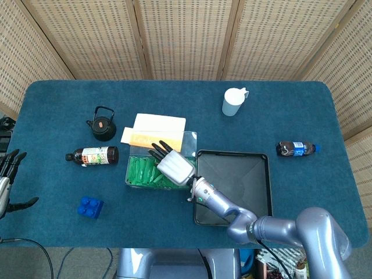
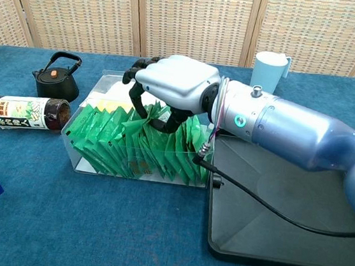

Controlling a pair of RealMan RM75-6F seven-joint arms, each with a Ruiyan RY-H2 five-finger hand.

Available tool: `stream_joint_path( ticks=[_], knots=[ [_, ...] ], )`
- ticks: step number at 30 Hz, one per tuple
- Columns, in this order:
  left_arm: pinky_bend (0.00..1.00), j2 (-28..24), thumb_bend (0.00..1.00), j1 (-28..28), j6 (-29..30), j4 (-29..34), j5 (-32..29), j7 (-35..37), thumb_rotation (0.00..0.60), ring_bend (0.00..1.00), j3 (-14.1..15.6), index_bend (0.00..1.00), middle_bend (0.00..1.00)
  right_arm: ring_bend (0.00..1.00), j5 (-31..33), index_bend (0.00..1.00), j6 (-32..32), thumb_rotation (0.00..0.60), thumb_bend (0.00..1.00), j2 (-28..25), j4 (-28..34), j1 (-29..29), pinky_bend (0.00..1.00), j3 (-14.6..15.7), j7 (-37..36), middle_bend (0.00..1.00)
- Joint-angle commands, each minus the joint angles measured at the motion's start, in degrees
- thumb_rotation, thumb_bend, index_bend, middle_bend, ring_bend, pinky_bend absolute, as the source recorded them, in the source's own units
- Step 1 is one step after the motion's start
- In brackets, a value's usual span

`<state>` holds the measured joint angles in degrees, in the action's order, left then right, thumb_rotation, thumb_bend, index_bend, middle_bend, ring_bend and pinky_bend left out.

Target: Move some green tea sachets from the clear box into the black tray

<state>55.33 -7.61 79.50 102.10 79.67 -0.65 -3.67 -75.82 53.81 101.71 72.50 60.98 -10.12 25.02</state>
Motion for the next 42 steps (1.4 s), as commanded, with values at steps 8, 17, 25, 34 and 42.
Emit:
stream_joint_path(
  ticks=[8,17,25,34,42],
  knots=[
    [0.0,-0.2,0.06,0.1,0.3,0.2,0.8,0.5,0.6,0.0,0.2,0.0,0.0,0.05,-3.8,0.63,5.3,0.6,0.6,-8.5,11.0,-2.5,0.15,-1.7,0.8,0.22],
    [0.0,-0.1,0.06,0.2,0.4,0.3,1.3,0.3,0.6,0.0,0.5,0.0,0.0,0.05,-5.3,0.63,8.3,0.6,0.6,-17.0,20.1,-5.8,0.15,-2.0,1.9,0.22],
    [0.0,-0.2,0.06,0.3,0.6,0.6,1.8,0.2,0.6,0.0,0.7,0.0,0.0,0.05,-9.7,0.63,11.6,0.6,0.6,-25.8,26.8,-10.8,0.15,1.1,-0.4,0.22],
    [0.0,-0.2,0.06,0.4,0.9,1.0,2.3,-0.2,0.6,0.0,1.0,0.0,0.0,0.05,-15.4,0.64,13.1,0.6,0.6,-31.9,27.7,-17.4,0.15,8.9,-3.3,0.22],
    [0.0,0.0,0.06,0.4,0.9,1.4,2.6,-1.1,0.6,0.0,1.2,0.0,0.0,0.04,-14.7,0.59,10.8,0.6,0.62,-32.9,25.3,-19.9,0.15,11.4,-3.2,0.19]
  ],
)
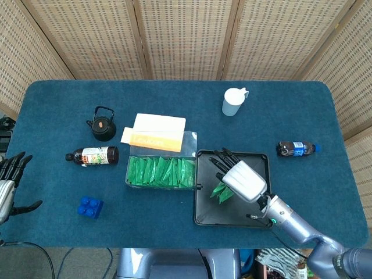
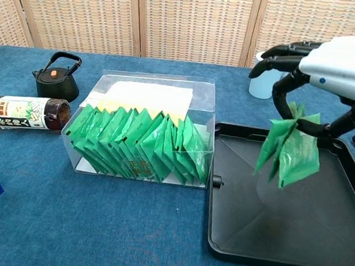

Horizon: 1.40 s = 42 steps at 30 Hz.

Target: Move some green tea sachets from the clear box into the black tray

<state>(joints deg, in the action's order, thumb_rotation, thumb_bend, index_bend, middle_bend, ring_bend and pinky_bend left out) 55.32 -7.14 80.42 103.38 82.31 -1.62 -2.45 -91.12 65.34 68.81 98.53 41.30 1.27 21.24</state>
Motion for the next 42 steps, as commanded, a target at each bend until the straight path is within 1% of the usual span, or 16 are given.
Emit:
stream_joint_path(
  ticks=[1,2,3,4,5,6,8,10,17,18,20,25,29,32,37,42],
  knots=[
    [0.0,0.1,0.06,0.0,0.0,0.1,0.0,-0.3,0.6,0.0,0.1,0.0,0.0,0.03,1.7,0.49,-1.8,0.6,0.58,0.1,-1.4,-0.3,0.14,-0.3,2.0,0.14],
    [0.0,0.1,0.06,0.0,-0.1,0.2,0.0,-0.5,0.6,0.0,0.1,0.0,0.0,0.02,5.3,0.34,-3.4,0.6,0.49,0.2,-2.5,-0.3,0.13,-1.1,6.1,0.08],
    [0.0,0.1,0.06,-0.1,-0.2,0.2,0.0,-0.6,0.6,0.0,0.1,0.0,0.0,0.01,8.4,0.22,-4.4,0.6,0.41,0.5,-2.4,-0.3,0.12,-2.0,9.8,0.04],
    [0.0,0.1,0.06,0.0,-0.2,0.2,-0.1,-0.6,0.6,0.0,0.1,0.0,0.0,0.0,11.1,0.1,-4.8,0.6,0.27,0.7,-2.2,-0.2,0.09,-2.9,13.3,0.01],
    [0.0,0.1,0.06,0.0,-0.2,0.3,-0.2,-0.6,0.6,0.0,0.1,0.0,0.0,0.0,13.4,0.03,-4.8,0.6,0.18,0.9,-1.9,-0.3,0.07,-3.7,16.0,0.0],
    [0.0,0.0,0.06,0.0,-0.2,0.3,-0.3,-0.5,0.6,0.0,0.1,0.0,0.0,0.0,16.5,0.01,-4.5,0.6,0.13,0.9,-0.8,-0.5,0.06,-4.7,18.1,0.0],
    [0.0,0.0,0.06,0.0,-0.3,0.2,-0.5,-0.2,0.6,0.0,0.0,0.0,0.0,0.0,20.5,0.0,-3.5,0.6,0.07,0.1,2.4,-1.2,0.05,-6.6,17.7,0.0],
    [0.0,0.0,0.06,-0.2,-0.6,0.1,-0.6,-0.1,0.6,0.0,0.0,0.0,0.0,0.0,21.0,0.0,-2.4,0.6,0.06,-1.3,4.5,-1.8,0.05,-7.4,16.7,0.0],
    [0.0,0.0,0.06,-0.1,-0.4,0.1,0.0,-0.1,0.6,0.0,0.2,0.0,0.0,0.0,16.9,0.0,3.4,0.6,0.06,-5.7,9.6,-5.3,0.05,-8.2,11.4,0.0],
    [0.0,0.1,0.06,0.0,0.0,0.1,0.3,-0.1,0.6,0.0,0.2,0.0,0.0,0.0,15.3,0.0,5.0,0.6,0.06,-6.6,10.3,-6.5,0.05,-8.0,9.8,0.0],
    [0.0,0.4,0.06,0.4,1.0,-0.1,1.0,-0.1,0.6,0.0,0.3,0.0,0.0,0.0,10.6,0.0,9.6,0.6,0.05,-8.2,11.2,-10.1,0.04,-6.2,5.9,0.0],
    [0.0,1.5,0.06,1.1,2.8,-0.9,2.2,-0.5,0.6,0.0,0.5,0.0,0.0,0.0,3.7,0.0,15.7,0.6,0.03,-8.0,8.6,-15.9,0.0,-2.5,-0.4,0.0],
    [0.0,3.3,0.06,2.0,5.3,-2.8,3.9,-0.5,0.6,0.0,0.6,0.0,0.0,0.0,0.9,0.0,20.8,0.6,0.0,-5.7,4.5,-21.2,0.0,0.2,-5.1,0.0],
    [0.0,4.3,0.06,2.5,6.3,-4.4,4.2,-0.1,0.6,0.0,0.6,0.0,0.0,0.0,0.6,0.0,24.3,0.6,0.0,-3.1,1.0,-24.8,0.0,1.2,-6.7,0.0],
    [0.0,4.7,0.06,3.0,7.1,-5.6,4.3,0.6,0.6,0.0,0.6,0.0,0.0,0.0,1.1,0.0,28.1,0.6,0.0,0.9,-4.1,-28.9,0.0,1.4,-3.2,0.0],
    [0.0,4.9,0.06,3.4,7.7,-6.5,4.4,1.0,0.6,0.0,0.5,0.0,0.0,0.0,2.4,0.0,28.7,0.6,0.0,3.3,-6.8,-32.2,0.0,2.2,-6.6,0.0]
  ],
)
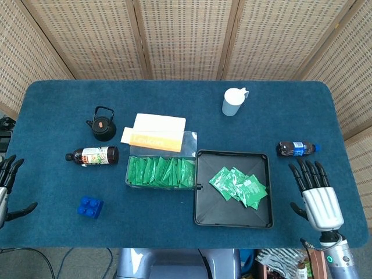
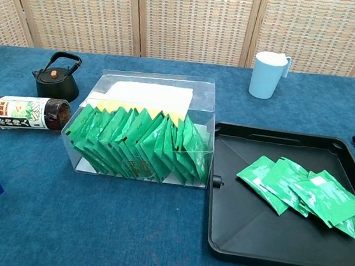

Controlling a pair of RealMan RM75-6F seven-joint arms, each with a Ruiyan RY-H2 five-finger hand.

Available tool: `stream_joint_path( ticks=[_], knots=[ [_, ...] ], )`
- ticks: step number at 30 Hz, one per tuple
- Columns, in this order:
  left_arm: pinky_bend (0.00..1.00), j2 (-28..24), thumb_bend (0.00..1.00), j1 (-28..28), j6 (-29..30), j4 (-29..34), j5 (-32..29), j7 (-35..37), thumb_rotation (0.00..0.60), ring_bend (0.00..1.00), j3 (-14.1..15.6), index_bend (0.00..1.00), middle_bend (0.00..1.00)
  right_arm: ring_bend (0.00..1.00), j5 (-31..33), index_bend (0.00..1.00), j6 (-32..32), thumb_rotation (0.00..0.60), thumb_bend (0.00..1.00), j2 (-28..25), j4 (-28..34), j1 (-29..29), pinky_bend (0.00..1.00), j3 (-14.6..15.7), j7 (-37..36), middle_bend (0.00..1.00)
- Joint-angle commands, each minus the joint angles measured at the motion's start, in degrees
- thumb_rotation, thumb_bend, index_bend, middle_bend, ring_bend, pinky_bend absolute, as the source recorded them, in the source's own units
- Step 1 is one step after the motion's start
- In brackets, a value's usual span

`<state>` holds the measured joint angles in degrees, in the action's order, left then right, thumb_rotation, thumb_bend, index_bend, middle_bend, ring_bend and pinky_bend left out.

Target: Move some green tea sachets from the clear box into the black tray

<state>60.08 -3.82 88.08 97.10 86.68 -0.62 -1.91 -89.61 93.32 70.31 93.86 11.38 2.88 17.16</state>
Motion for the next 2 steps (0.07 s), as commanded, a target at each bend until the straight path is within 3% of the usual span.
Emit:
stream_joint_path(
  ticks=[1,2],
  knots=[
    [0.0,0.2,0.06,0.0,0.0,-0.2,0.1,0.0,0.6,0.0,0.0,0.0,0.0,0.0,1.0,0.0,0.5,0.6,0.0,2.1,-2.4,-2.5,0.0,0.5,-3.3,0.0],
    [0.0,0.2,0.06,0.0,-0.1,-0.3,0.1,0.0,0.6,0.0,0.0,0.0,0.0,0.0,1.0,0.0,0.4,0.6,0.0,2.1,-2.6,-2.6,0.0,0.4,-3.7,0.0]
  ],
)
